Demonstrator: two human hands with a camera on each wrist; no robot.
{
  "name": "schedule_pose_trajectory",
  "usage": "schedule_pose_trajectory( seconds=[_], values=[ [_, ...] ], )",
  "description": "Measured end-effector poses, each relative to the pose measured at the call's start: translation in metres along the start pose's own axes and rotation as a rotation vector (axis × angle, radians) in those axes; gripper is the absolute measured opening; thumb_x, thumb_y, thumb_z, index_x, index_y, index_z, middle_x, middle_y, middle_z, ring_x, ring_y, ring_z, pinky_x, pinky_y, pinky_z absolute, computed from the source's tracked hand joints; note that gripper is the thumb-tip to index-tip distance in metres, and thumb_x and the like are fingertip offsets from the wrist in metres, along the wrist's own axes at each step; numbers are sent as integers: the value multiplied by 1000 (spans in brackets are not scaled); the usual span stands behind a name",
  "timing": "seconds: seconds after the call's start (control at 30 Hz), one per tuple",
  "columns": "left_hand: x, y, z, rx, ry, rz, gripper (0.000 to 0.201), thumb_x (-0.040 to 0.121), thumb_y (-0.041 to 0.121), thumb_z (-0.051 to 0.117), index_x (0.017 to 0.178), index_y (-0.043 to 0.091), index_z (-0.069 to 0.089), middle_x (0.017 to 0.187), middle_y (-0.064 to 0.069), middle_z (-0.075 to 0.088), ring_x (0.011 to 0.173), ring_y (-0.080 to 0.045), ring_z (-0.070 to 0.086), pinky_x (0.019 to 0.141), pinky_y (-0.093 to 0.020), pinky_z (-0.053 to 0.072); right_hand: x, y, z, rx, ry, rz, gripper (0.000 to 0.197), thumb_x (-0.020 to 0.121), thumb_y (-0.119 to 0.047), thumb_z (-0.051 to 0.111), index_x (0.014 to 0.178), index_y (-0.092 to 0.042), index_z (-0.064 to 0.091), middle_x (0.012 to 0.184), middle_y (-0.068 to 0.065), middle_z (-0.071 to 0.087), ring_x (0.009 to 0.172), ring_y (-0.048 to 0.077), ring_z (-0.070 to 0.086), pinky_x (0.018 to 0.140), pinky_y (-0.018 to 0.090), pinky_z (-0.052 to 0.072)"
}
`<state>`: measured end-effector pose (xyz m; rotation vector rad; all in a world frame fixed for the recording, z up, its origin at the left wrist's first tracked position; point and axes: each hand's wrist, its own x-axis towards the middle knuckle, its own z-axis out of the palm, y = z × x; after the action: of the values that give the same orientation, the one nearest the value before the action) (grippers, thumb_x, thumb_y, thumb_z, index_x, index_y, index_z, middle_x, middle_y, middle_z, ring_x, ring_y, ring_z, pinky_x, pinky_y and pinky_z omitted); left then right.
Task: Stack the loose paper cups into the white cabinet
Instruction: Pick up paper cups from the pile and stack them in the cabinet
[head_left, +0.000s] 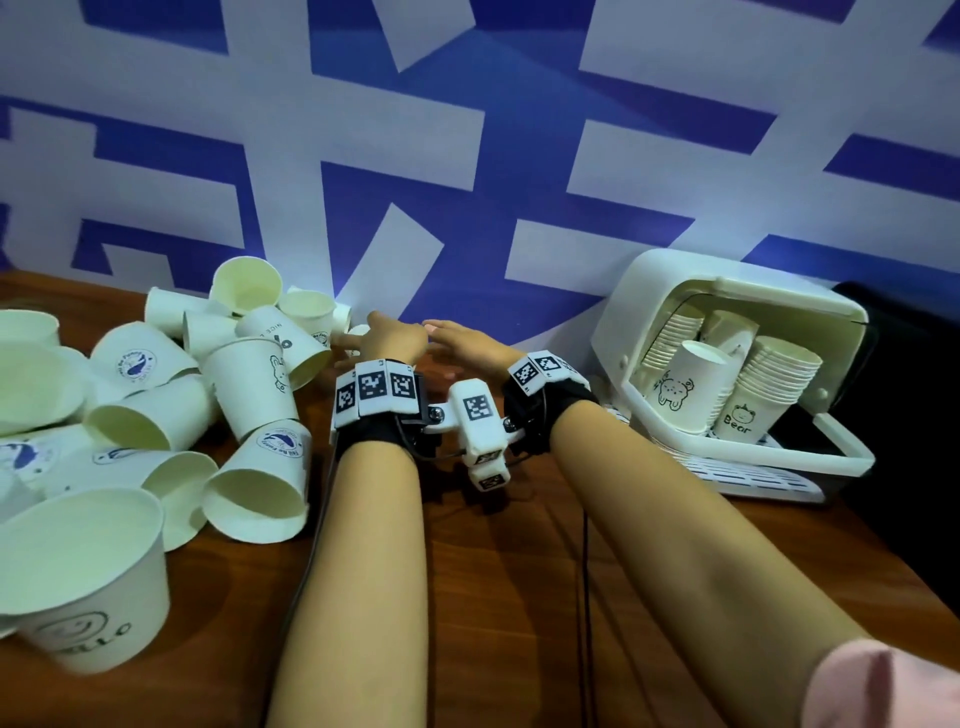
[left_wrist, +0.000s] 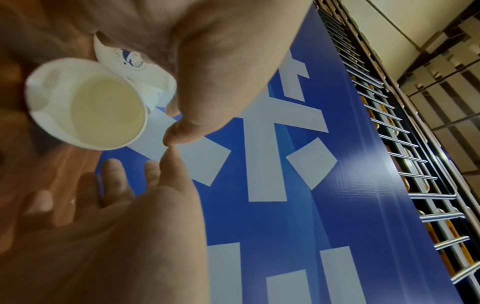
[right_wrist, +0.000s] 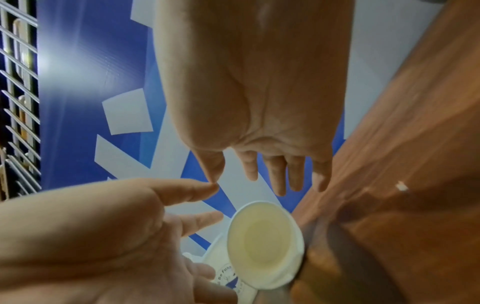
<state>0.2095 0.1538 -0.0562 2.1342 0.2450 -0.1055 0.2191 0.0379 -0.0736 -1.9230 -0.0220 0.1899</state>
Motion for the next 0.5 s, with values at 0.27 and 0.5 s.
schedule_pose_trajectory(
  seconds=[0.27,0.5],
  values=[
    [-8,2,6,114,-65,118,41,102,17,38,137,-3,42,142,-20,44,130,-32,43,64,-12,39,-14,4,2,76,22,89,41,105,-34,36,76,-11,55,49,-3,57,41,7,53,52,22,43],
    [-21,18,7,183,-191,200,35,93,16,51,124,-1,54,122,-19,61,111,-34,60,82,-37,47,-42,12,-41,-77,125,113,45,81,-44,69,87,1,65,77,14,60,73,26,53,71,35,43]
  ],
)
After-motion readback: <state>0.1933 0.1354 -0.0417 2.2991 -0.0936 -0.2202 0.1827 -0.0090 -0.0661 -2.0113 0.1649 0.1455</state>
